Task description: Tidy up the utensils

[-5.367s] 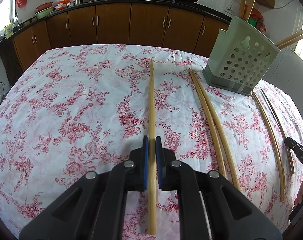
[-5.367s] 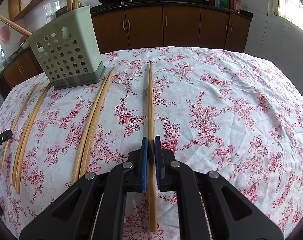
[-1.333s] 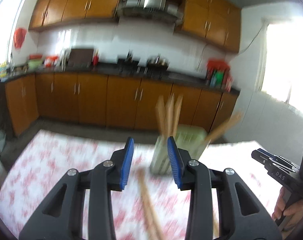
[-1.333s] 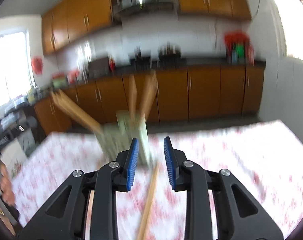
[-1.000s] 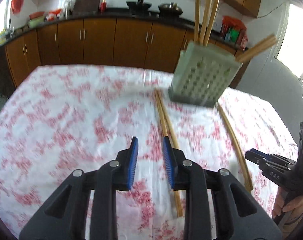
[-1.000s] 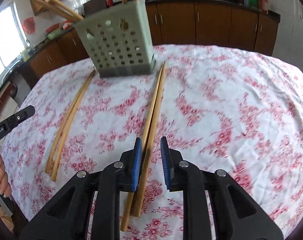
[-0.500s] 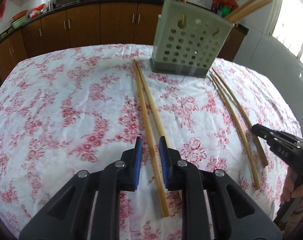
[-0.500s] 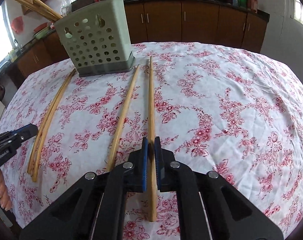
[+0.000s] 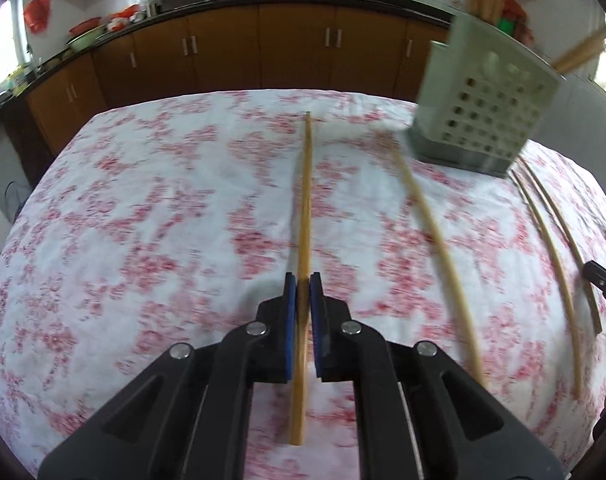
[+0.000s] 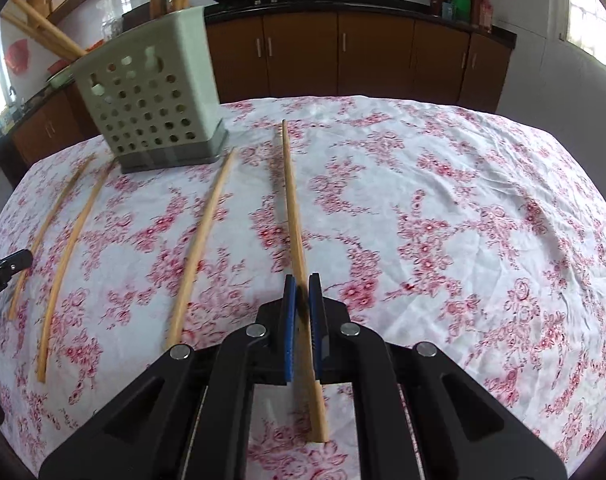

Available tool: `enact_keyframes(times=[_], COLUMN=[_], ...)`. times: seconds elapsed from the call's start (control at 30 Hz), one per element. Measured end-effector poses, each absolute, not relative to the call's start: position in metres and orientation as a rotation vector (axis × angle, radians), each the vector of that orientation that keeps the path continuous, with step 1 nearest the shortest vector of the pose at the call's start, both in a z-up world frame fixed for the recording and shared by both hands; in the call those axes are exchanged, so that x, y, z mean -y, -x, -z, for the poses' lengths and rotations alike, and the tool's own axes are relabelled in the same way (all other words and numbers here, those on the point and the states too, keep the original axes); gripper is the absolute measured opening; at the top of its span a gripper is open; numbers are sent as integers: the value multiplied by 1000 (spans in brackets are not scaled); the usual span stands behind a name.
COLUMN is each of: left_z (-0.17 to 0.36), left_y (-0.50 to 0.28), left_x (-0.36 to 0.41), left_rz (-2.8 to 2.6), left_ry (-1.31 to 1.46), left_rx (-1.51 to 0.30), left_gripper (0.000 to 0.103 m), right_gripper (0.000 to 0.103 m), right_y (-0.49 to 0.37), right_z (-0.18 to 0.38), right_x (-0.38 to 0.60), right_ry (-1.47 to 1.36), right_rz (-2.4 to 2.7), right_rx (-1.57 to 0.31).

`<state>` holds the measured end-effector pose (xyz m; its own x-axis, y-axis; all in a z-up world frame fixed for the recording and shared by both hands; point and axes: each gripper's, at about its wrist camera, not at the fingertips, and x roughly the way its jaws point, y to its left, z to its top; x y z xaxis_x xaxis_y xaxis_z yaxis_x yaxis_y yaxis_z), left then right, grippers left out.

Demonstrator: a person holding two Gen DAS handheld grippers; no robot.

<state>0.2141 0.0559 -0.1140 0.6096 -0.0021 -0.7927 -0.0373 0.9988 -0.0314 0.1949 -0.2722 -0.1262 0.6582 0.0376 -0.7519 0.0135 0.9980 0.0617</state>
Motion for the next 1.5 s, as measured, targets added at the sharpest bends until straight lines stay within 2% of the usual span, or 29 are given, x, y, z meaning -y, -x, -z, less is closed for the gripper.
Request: enact_keyframes(times=[1.5], left_z=[115], left_y=[-210], left_x=[-66], left_rz=[-5], left_ry=[95], left_rx=[-893], left_gripper=[11], right_gripper=[8], right_y=[-195], right_z=[130], right_x=[273], right_ry=[-65], right_rz=[-10], right_rx=[-845])
